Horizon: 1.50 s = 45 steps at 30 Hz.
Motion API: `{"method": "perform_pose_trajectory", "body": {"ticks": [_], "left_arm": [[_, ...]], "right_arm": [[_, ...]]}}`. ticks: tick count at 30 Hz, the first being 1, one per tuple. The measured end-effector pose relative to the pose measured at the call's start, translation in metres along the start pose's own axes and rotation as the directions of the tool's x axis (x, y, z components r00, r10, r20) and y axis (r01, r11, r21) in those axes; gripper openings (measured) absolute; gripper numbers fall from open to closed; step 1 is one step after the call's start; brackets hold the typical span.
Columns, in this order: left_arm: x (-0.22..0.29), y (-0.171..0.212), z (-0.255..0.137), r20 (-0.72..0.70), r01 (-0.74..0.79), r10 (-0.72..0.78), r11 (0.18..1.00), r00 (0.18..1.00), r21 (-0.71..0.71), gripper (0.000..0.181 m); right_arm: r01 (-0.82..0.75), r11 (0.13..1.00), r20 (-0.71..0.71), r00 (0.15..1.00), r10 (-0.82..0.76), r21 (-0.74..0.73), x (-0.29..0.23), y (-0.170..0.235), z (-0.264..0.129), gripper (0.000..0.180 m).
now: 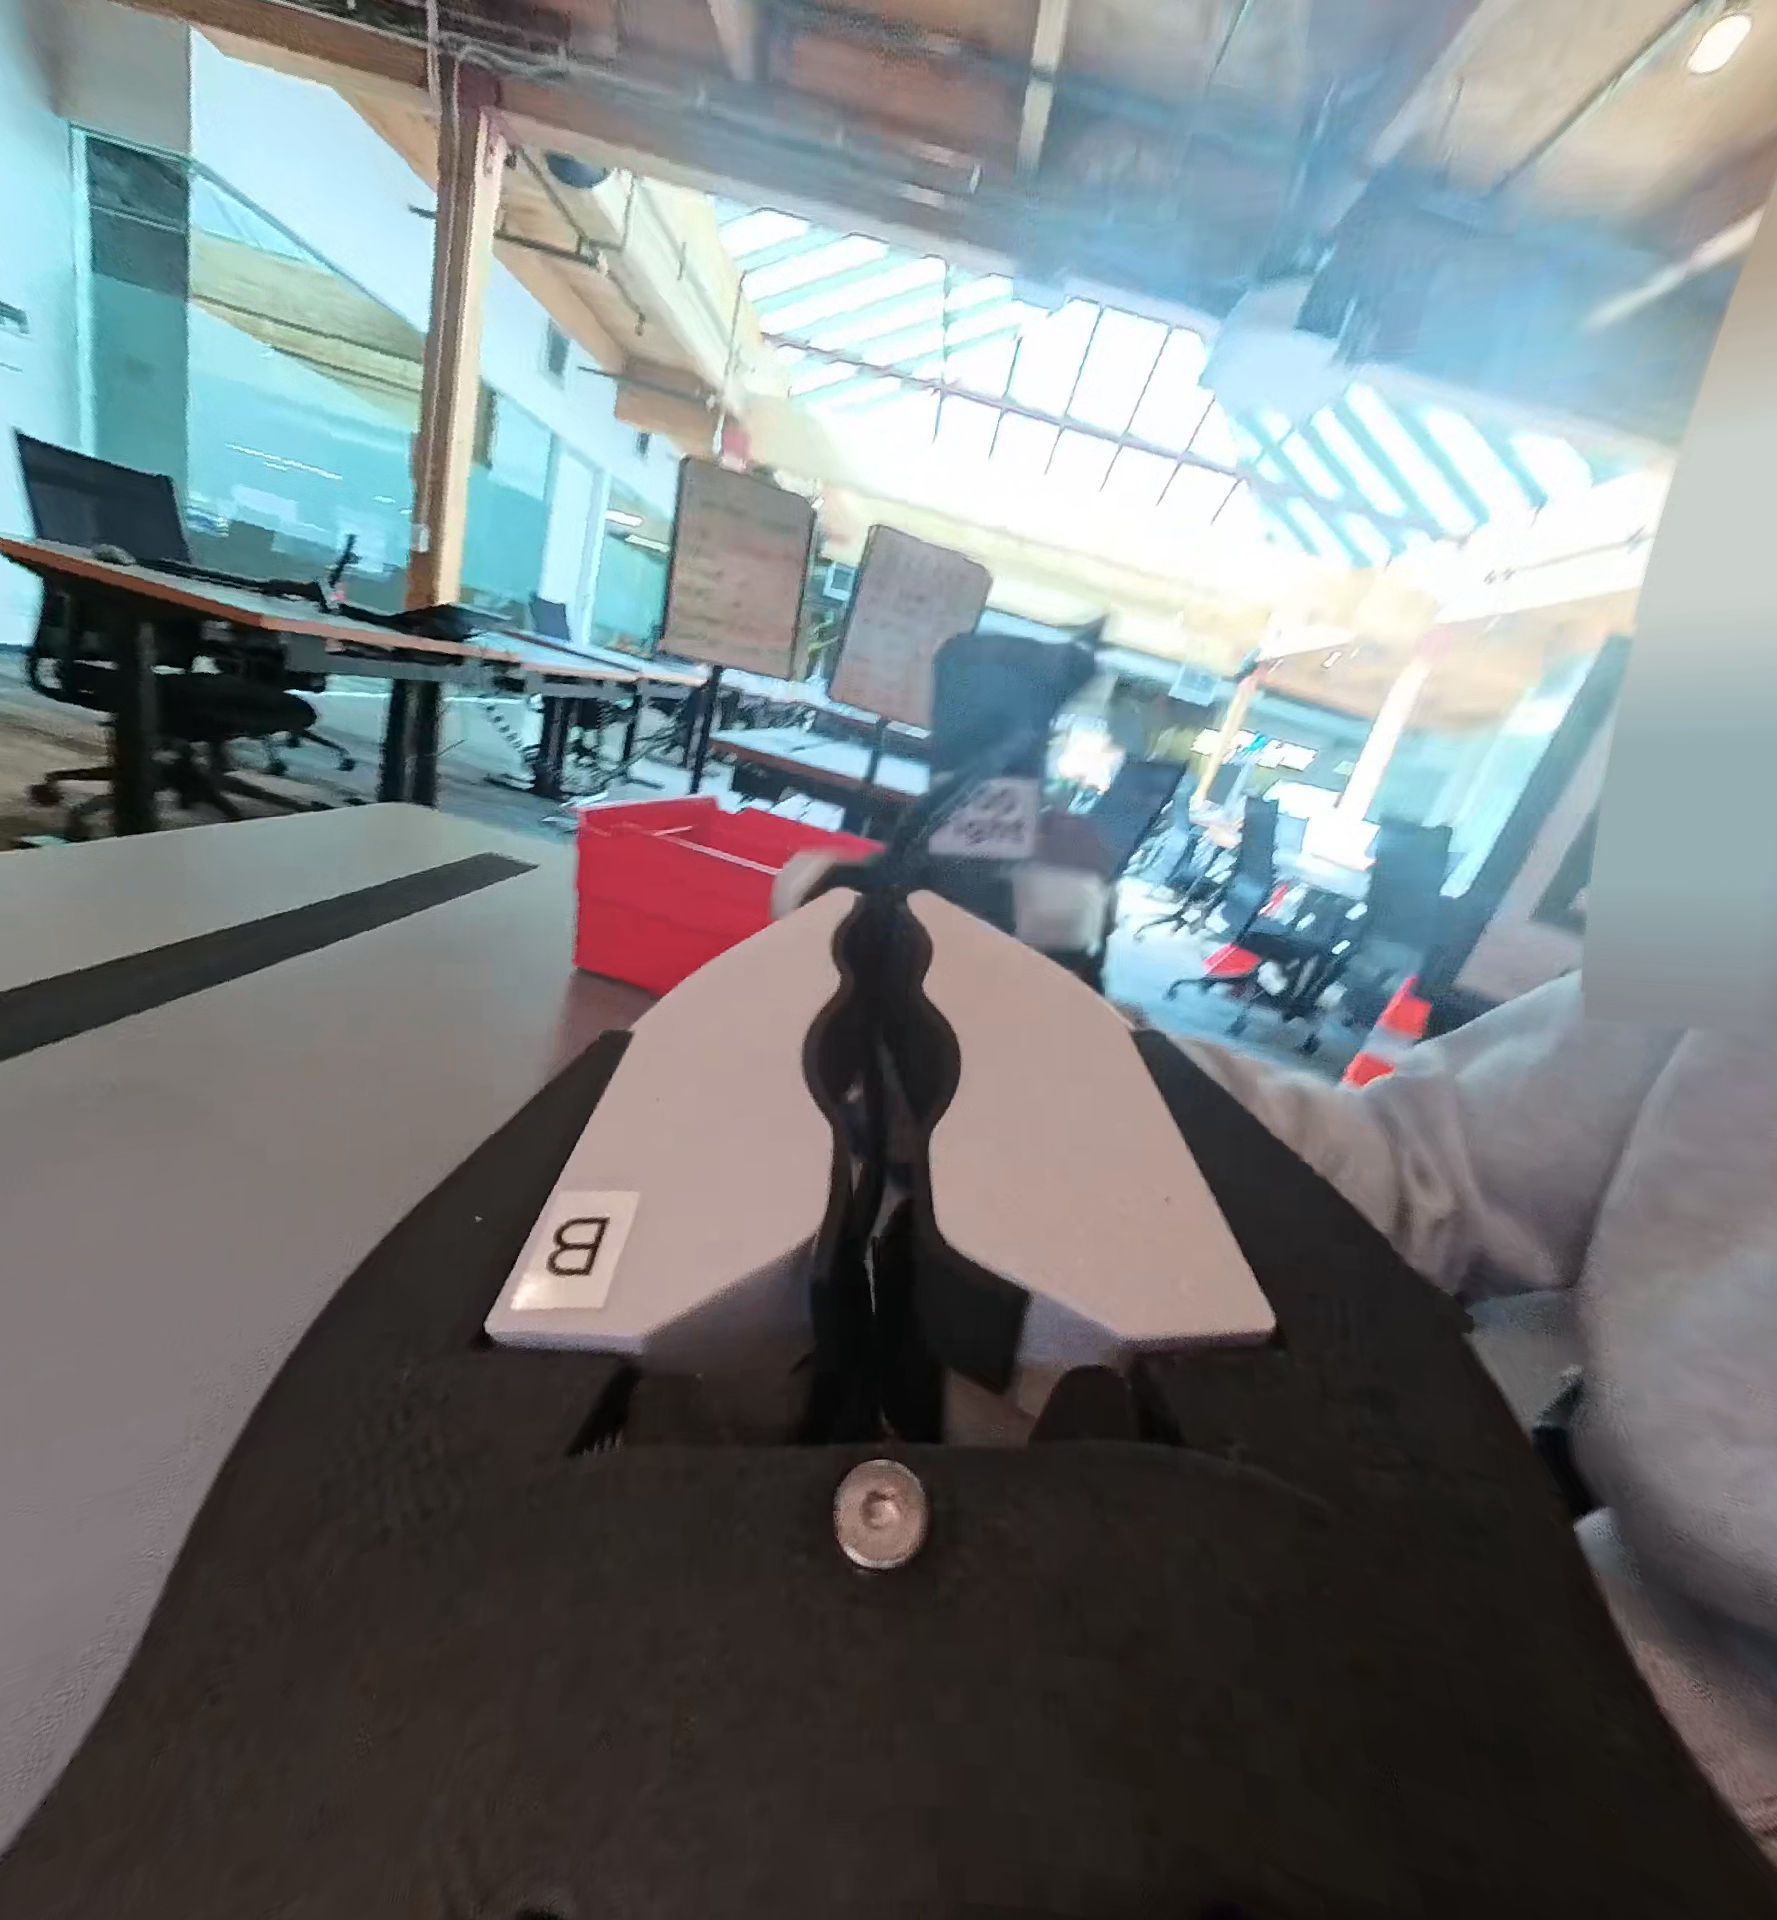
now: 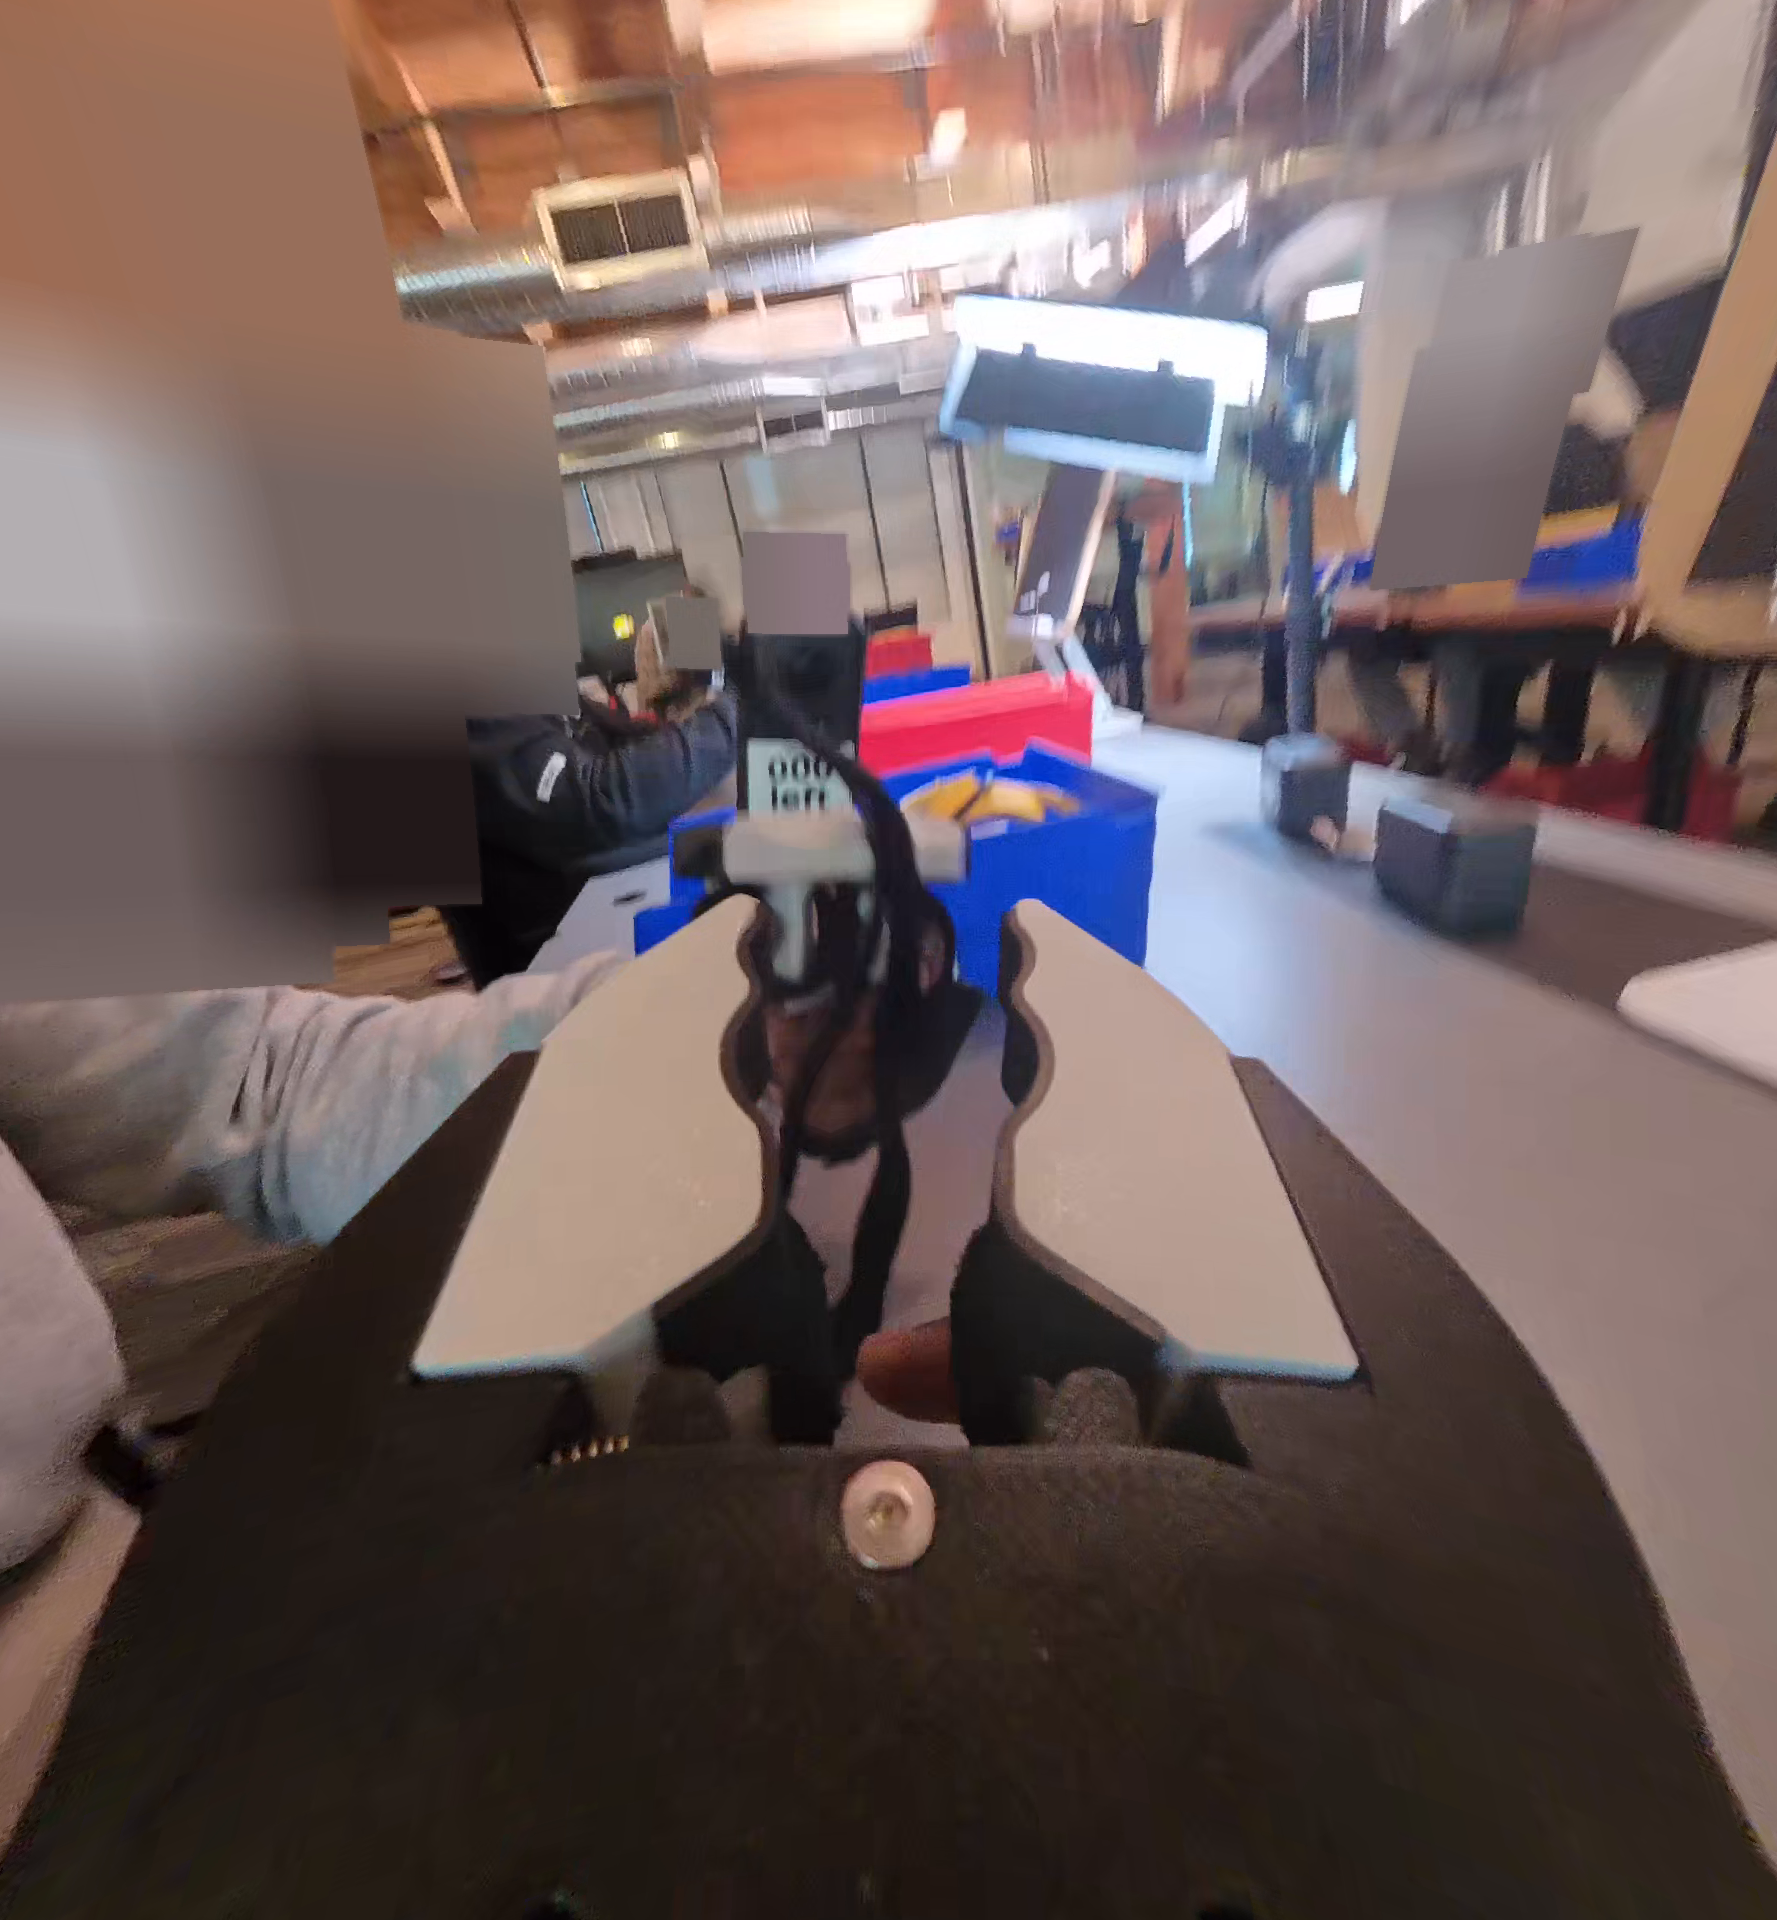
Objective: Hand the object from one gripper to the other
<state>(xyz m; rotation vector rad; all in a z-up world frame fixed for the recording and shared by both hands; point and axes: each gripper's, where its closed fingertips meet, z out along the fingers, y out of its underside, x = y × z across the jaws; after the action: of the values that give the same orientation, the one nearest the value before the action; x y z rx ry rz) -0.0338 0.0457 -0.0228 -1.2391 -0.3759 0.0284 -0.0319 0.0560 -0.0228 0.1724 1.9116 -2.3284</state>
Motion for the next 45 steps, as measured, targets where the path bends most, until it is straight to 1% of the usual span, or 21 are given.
{"method": "perform_pose_trajectory", "body": {"ticks": [3, 5, 7, 9, 11, 12, 15, 17, 21, 22, 24, 26, 29, 30, 32, 35, 37, 39, 40, 43, 45], "left_arm": [[0.003, -0.004, 0.000, -0.044, 0.101, -0.099, 0.994, 0.994, 0.032, 0.004], [0.000, 0.001, 0.002, -0.032, 0.119, -0.118, 0.993, 0.992, 0.006, 0.005], [0.001, 0.003, 0.002, -0.038, 0.138, -0.137, 0.990, 0.990, 0.005, 0.007], [-0.001, 0.008, 0.003, -0.036, 0.180, -0.181, 0.983, 0.983, -0.032, 0.024], [-0.002, 0.019, 0.005, -0.035, 0.201, -0.205, 0.975, 0.978, -0.100, 0.030], [0.000, 0.024, 0.006, -0.043, 0.204, -0.211, 0.970, 0.977, -0.130, 0.029], [0.006, 0.031, 0.008, -0.059, 0.170, -0.182, 0.971, 0.982, -0.168, 0.008], [0.005, 0.030, 0.009, -0.042, 0.136, -0.145, 0.978, 0.989, -0.161, 0.005], [0.005, 0.016, 0.006, -0.063, 0.185, -0.190, 0.979, 0.980, -0.084, 0.005], [0.004, 0.013, 0.005, -0.071, 0.205, -0.210, 0.976, 0.975, -0.072, 0.005], [0.004, 0.013, 0.004, -0.078, 0.226, -0.231, 0.972, 0.970, -0.065, 0.006], [0.002, 0.014, 0.005, -0.066, 0.239, -0.243, 0.969, 0.968, -0.067, 0.013], [0.003, 0.025, 0.006, -0.063, 0.245, -0.256, 0.959, 0.965, -0.140, 0.027], [0.005, 0.029, 0.006, -0.070, 0.242, -0.255, 0.957, 0.964, -0.163, 0.027], [0.009, 0.031, 0.008, -0.084, 0.216, -0.233, 0.960, 0.969, -0.176, 0.008], [0.007, 0.029, 0.009, -0.059, 0.175, -0.187, 0.971, 0.981, -0.163, 0.005], [0.007, 0.022, 0.007, -0.071, 0.183, -0.193, 0.975, 0.979, -0.123, 0.004], [0.006, 0.016, 0.006, -0.078, 0.208, -0.215, 0.974, 0.973, -0.091, 0.004], [0.006, 0.015, 0.005, -0.079, 0.216, -0.223, 0.972, 0.972, -0.088, 0.005], [0.005, 0.017, 0.005, -0.076, 0.229, -0.236, 0.969, 0.969, -0.093, 0.007], [0.005, 0.022, 0.006, -0.068, 0.243, -0.253, 0.962, 0.965, -0.127, 0.020]], "right_arm": [[-0.079, 0.990, 0.018, 0.996, 0.082, -0.116, 0.002, 0.026, 0.008, 0.038], [-0.081, 0.987, 0.035, 0.996, 0.086, -0.140, -0.002, 0.032, 0.011, 0.013], [-0.071, 0.988, 0.047, 0.996, 0.078, -0.140, -0.004, 0.032, 0.010, 0.006], [-0.081, 0.990, 0.038, 0.996, 0.086, -0.117, -0.001, 0.027, 0.008, 0.005], [-0.124, 0.991, 0.050, 0.991, 0.127, -0.055, 0.000, 0.017, 0.004, 0.005], [-0.147, 0.989, 0.057, 0.987, 0.148, -0.027, 0.001, 0.012, 0.001, 0.005], [-0.173, 0.985, 0.051, 0.984, 0.173, -0.002, 0.004, 0.007, -0.001, 0.005], [-0.179, 0.984, 0.044, 0.983, 0.179, -0.001, 0.005, 0.007, -0.001, 0.007], [-0.249, 0.968, 0.072, 0.965, 0.251, -0.041, 0.003, 0.014, 0.003, 0.024], [-0.259, 0.963, 0.086, 0.961, 0.264, -0.070, 0.001, 0.019, 0.004, 0.023], [-0.239, 0.966, 0.100, 0.963, 0.249, -0.102, -0.004, 0.025, 0.007, 0.007], [-0.191, 0.977, 0.085, 0.976, 0.200, -0.097, -0.004, 0.024, 0.007, 0.006], [-0.181, 0.983, 0.071, 0.980, 0.184, -0.045, -0.002, 0.012, 0.003, 0.005], [-0.180, 0.983, 0.063, 0.981, 0.181, -0.023, 0.000, 0.008, 0.001, 0.006], [-0.173, 0.985, 0.045, 0.984, 0.173, -0.004, 0.003, 0.005, -0.001, 0.006], [-0.194, 0.981, 0.048, 0.980, 0.193, 0.011, 0.004, 0.003, -0.002, 0.008], [-0.234, 0.972, 0.055, 0.971, 0.233, 0.021, 0.005, 0.003, -0.001, 0.020], [-0.283, 0.959, 0.084, 0.955, 0.284, -0.026, 0.003, 0.011, 0.002, 0.024], [-0.299, 0.953, 0.098, 0.948, 0.303, -0.057, 0.000, 0.016, 0.004, 0.024], [-0.273, 0.958, 0.113, 0.953, 0.282, -0.094, -0.005, 0.024, 0.007, 0.006], [-0.230, 0.969, 0.086, 0.968, 0.238, -0.094, -0.003, 0.023, 0.006, 0.006]]}}
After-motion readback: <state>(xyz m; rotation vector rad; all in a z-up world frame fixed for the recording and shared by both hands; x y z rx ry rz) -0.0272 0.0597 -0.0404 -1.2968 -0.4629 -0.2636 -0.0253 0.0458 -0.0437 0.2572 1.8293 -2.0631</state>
